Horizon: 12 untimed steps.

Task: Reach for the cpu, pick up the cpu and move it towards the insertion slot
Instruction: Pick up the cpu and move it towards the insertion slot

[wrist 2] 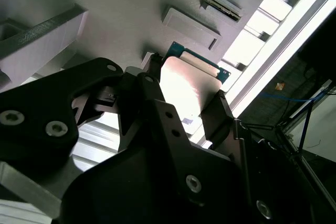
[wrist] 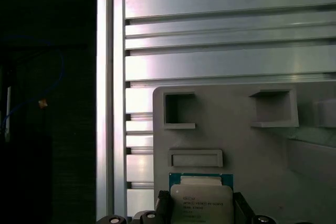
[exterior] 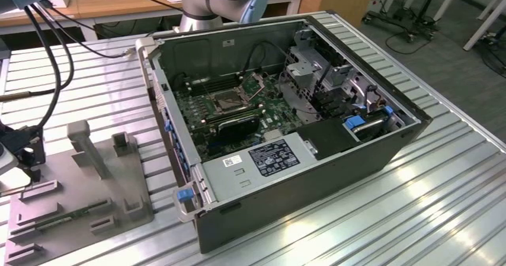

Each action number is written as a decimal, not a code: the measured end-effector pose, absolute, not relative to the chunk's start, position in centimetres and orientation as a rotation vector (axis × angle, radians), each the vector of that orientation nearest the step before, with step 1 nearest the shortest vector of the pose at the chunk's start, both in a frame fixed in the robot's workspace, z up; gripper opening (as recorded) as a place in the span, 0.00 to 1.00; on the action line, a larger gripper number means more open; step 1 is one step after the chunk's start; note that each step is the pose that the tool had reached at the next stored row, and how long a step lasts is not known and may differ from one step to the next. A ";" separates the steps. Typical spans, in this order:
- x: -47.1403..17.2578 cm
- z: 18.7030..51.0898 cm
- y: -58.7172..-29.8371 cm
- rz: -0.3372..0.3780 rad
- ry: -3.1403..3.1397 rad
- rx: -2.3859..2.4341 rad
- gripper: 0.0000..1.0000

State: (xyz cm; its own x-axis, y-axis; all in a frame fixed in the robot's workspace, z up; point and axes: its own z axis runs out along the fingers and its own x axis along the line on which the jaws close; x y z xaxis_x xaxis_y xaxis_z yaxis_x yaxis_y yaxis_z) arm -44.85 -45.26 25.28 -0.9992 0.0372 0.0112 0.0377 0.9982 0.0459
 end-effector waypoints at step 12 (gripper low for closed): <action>-44.9 25.7 -45.3 -0.072 -3.130 -0.059 0.55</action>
